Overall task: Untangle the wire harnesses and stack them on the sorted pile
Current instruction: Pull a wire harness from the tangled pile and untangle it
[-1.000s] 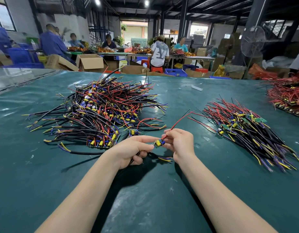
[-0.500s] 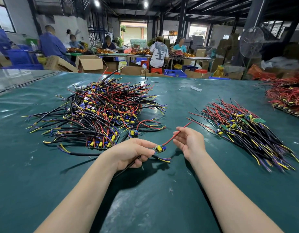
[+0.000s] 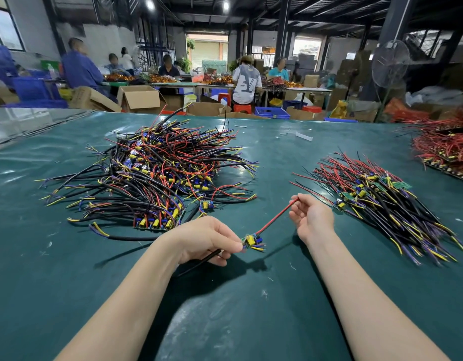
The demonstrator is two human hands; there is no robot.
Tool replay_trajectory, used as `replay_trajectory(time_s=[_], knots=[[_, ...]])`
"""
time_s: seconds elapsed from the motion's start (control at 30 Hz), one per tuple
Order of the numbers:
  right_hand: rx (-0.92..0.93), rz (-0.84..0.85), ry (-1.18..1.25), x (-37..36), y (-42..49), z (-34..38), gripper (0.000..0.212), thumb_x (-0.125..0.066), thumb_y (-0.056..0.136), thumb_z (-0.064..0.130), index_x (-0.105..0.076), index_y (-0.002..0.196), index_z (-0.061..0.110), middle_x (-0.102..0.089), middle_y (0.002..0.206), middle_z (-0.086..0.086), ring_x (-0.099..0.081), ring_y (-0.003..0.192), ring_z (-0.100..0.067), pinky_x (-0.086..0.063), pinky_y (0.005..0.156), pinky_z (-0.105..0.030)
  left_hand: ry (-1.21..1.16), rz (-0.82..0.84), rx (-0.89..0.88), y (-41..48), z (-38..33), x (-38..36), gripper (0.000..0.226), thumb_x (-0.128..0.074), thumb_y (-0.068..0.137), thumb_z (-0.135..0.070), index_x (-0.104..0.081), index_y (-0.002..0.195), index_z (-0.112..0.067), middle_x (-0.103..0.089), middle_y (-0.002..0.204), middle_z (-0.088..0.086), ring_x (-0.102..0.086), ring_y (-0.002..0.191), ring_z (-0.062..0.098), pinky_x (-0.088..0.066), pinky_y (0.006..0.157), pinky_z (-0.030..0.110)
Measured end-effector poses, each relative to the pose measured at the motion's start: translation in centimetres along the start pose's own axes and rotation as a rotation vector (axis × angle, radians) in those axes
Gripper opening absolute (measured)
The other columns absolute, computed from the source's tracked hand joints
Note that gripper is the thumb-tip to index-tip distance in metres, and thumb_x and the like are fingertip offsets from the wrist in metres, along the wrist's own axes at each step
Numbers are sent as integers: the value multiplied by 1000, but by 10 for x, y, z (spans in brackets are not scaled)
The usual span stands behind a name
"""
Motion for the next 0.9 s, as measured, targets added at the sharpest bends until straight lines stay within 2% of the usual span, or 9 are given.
replay_trajectory(time_s=[0.17, 0.23, 0.3, 0.33, 0.4, 0.53, 0.63, 0.77, 0.9], knots=[[38, -10, 72, 0, 1, 4, 27, -46, 90, 5, -54, 64, 7, -54, 35, 4, -48, 29, -2, -40, 33, -12, 14, 8, -15, -1, -5, -3, 34, -61, 84, -3, -72, 54, -16, -57, 49, -4, -52, 47, 4, -43, 48, 14], [56, 97, 199, -8, -1, 8, 27, -44, 96, 15, -56, 73, 8, -61, 44, 2, -58, 39, -4, -48, 41, -15, -63, -96, -48, 0, -8, 4, 30, -62, 85, -10, -73, 59, -19, -57, 49, -9, -46, 46, 1, -32, 44, 11], [47, 213, 234, -16, -6, 7, 33, -39, 98, 31, -58, 81, 8, -66, 53, 1, -64, 49, -7, -52, 47, -17, -314, -288, -89, 0, -9, 22, 20, -61, 86, -12, -70, 69, -17, -57, 48, -11, -38, 38, -1, -22, 35, 9], [44, 256, 147, -22, -12, 3, 36, -38, 98, 35, -58, 82, 9, -66, 55, 1, -65, 50, -8, -52, 47, -18, -470, -375, -116, -1, -7, 32, 16, -60, 86, -12, -66, 72, -17, -57, 49, -11, -37, 34, -1, -20, 32, 8], [74, 369, -191, -41, -28, -10, 34, -40, 97, 31, -60, 79, 11, -65, 56, 2, -62, 50, -8, -49, 45, -17, -654, -513, -172, -6, -5, 48, 14, -61, 87, -12, -63, 73, -15, -57, 51, -11, -40, 33, -2, -22, 32, 7], [169, 724, -704, -90, -71, -43, 25, -52, 92, 14, -59, 68, 14, -55, 58, -1, -51, 43, -5, -39, 38, -15, -665, -630, -274, -12, -10, 56, 16, -63, 86, -13, -62, 70, -16, -60, 47, -12, -50, 38, -6, -32, 36, 6], [360, 839, -950, -106, -87, -49, 36, -55, 89, 5, -49, 56, 17, -50, 52, -1, -43, 40, -8, -34, 42, -17, -633, -744, -342, -18, -14, 64, 17, -67, 83, -13, -62, 67, -17, -61, 47, -12, -52, 43, -4, -39, 40, 8], [451, 824, -967, -106, -93, -46, 41, -56, 88, 4, -46, 50, 16, -50, 46, 3, -41, 35, -3, -35, 44, -15, -669, -866, -402, -22, -10, 71, 19, -69, 81, -8, -59, 65, -11, -54, 44, -8, -50, 42, 0, -44, 42, 12], [331, 870, -886, -108, -97, -52, 31, -54, 91, 6, -56, 61, 14, -50, 38, 8, -40, 33, -3, -34, 41, -15, -778, -947, -444, -27, -6, 79, 21, -68, 81, -3, -57, 63, -8, -54, 43, -7, -49, 38, -1, -46, 43, 12]])
Point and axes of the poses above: each hand's wrist, its own y-axis towards the middle knuckle, its own x-axis out of the back of the hand, z = x × y, the point moved 8 cm from there along y, towards the middle knuckle
